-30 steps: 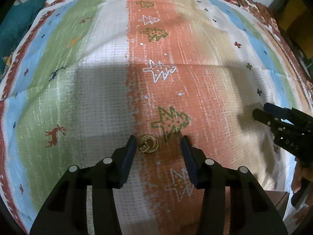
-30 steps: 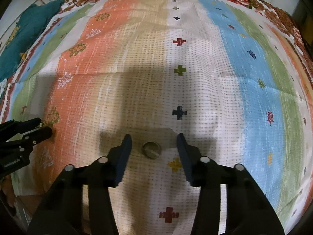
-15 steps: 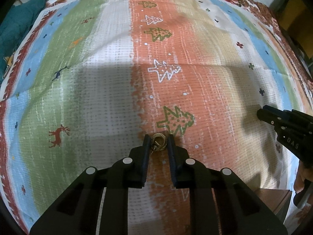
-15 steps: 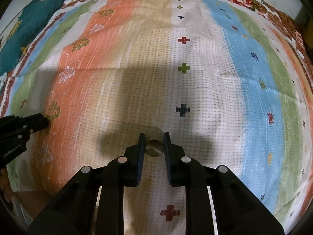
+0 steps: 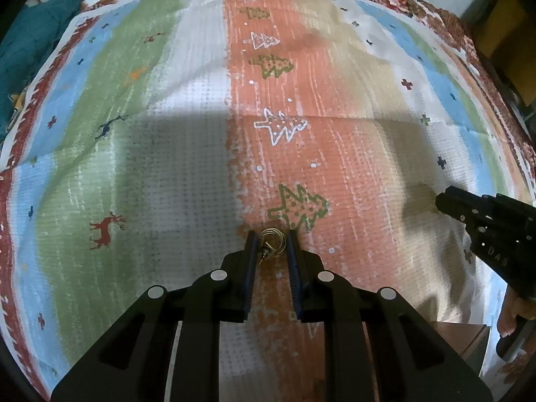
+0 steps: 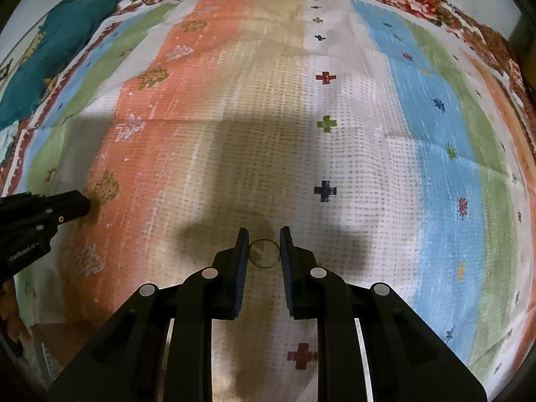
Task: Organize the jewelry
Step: 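Close the left tool on a gold ring while the right tool closes on the other ring, then carry the ring in the left tool while the right tool carries its ring to the tin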
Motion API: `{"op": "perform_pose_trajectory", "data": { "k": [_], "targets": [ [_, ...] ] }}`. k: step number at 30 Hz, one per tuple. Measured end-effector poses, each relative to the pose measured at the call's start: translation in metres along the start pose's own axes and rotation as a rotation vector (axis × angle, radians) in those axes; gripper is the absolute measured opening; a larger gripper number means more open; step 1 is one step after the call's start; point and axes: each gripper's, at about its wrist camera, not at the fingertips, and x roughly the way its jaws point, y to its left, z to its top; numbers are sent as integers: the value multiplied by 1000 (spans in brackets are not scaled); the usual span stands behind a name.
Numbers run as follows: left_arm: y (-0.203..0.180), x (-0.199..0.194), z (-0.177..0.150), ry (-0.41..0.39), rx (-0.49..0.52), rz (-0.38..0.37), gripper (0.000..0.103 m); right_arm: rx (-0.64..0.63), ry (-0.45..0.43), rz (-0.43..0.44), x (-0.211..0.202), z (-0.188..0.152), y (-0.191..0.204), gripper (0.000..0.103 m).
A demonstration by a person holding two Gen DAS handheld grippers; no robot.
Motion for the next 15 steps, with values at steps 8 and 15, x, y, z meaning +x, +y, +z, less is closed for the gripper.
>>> {"op": "perform_pose_trajectory", "data": {
  "k": [8, 15],
  "targets": [
    [-6, -20, -3, -40, -10, -25, 17, -19, -44, 6, -25, -6, 11, 20],
    [-19, -45, -11, -86, -2, -65, 17, -49, -84, -8, -46, -15, 21, 20]
  ]
}}
